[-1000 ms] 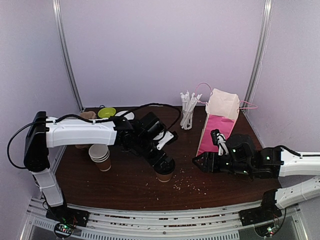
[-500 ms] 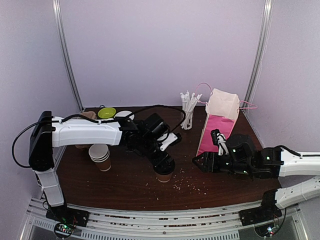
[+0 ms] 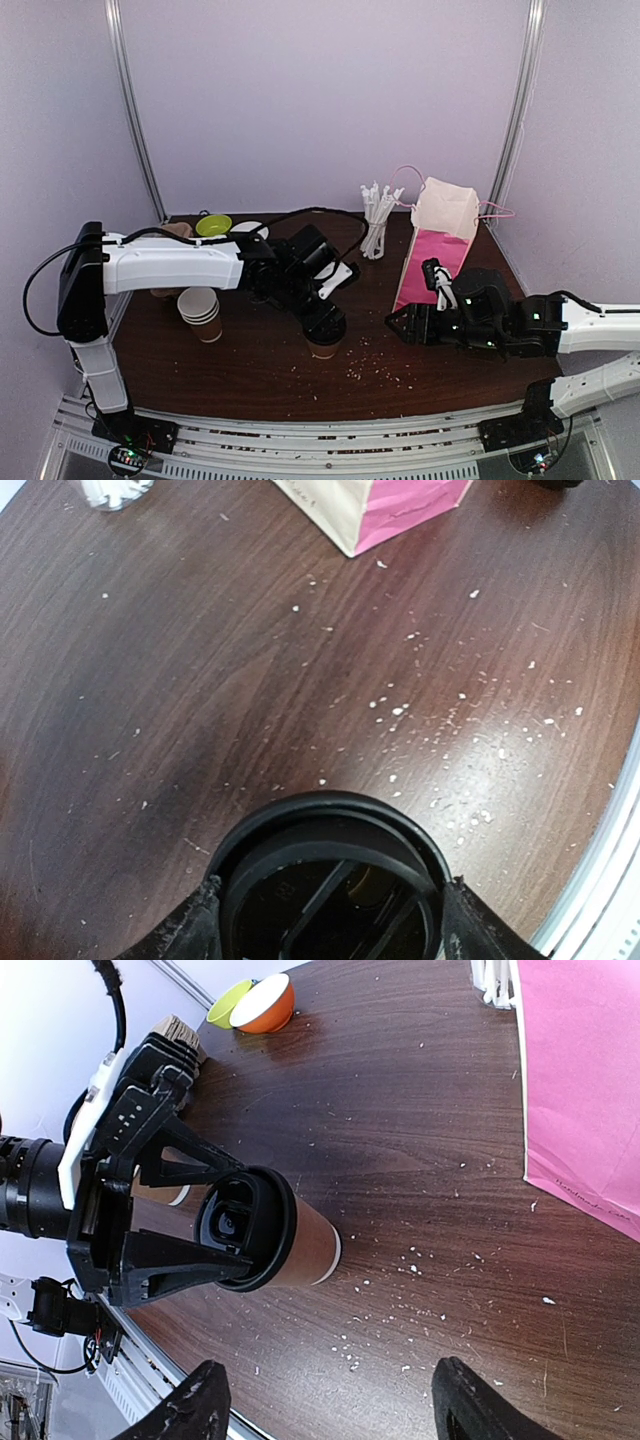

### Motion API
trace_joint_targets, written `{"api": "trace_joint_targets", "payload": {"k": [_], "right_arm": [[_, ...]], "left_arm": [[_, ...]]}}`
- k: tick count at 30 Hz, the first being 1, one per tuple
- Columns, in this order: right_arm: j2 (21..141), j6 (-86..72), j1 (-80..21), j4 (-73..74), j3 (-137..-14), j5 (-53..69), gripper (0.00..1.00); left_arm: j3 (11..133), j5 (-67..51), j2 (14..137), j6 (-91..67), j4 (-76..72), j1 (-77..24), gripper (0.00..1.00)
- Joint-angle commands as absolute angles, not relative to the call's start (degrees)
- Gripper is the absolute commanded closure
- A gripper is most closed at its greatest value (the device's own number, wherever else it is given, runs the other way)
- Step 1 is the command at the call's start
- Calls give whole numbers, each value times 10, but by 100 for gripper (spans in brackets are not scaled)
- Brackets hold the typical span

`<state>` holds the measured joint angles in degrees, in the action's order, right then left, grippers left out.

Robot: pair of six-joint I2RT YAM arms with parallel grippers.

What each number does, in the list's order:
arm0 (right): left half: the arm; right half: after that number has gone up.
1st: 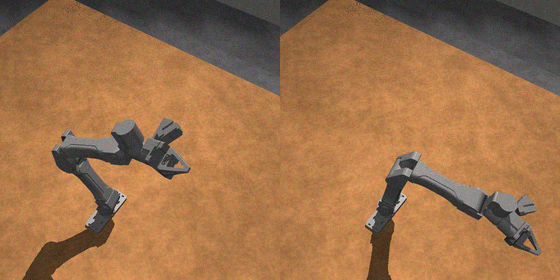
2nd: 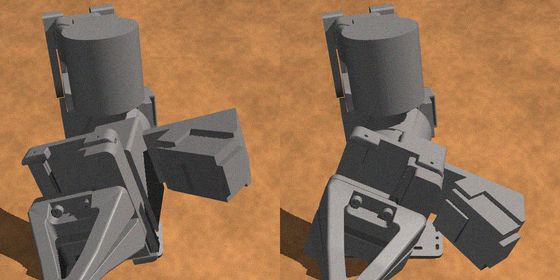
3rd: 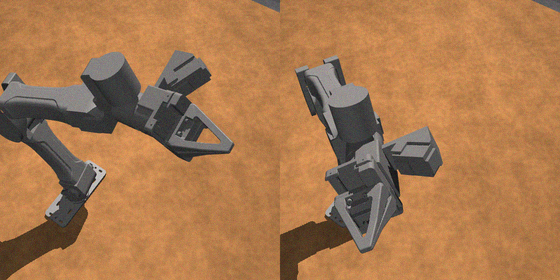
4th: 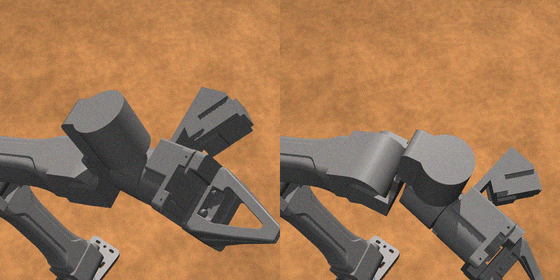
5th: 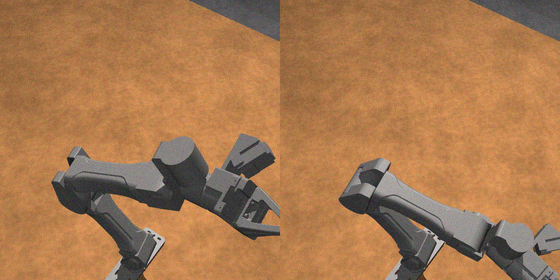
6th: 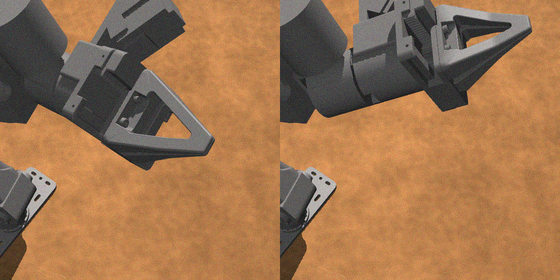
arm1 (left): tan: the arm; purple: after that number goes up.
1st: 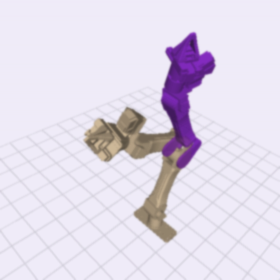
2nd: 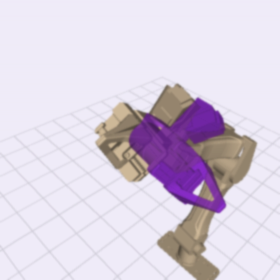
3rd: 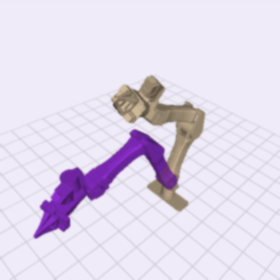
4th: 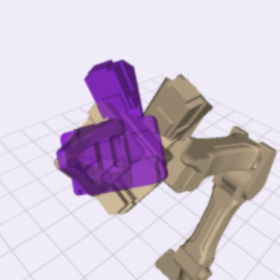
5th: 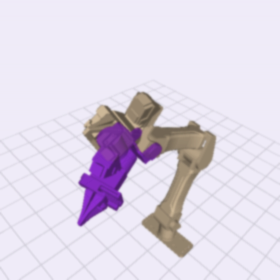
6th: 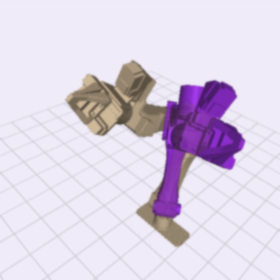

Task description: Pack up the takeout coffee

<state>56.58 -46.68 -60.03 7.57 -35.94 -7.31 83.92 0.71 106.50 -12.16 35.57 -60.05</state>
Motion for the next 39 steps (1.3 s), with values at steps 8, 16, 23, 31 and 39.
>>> {"api": "trace_joint_targets", "payload": {"k": [8,16,23,31,39], "right_arm": [[549,-475,-602,63,-339,-85,28],[560,-476,-601,44,-339,-75,28],[583,-472,-601,25,-345,-56,28],[611,-463,-601,14,-363,-36,28],[632,-457,-601,0,-368,-16,28]], "left_arm": [[830,30,1018,-158,332,-539,33],[828,-4,1008,-164,295,-433,34],[894,-46,1061,-162,290,-344,35],[984,-61,1138,-154,313,-300,35],[1078,-57,1216,-144,357,-287,35]]}}
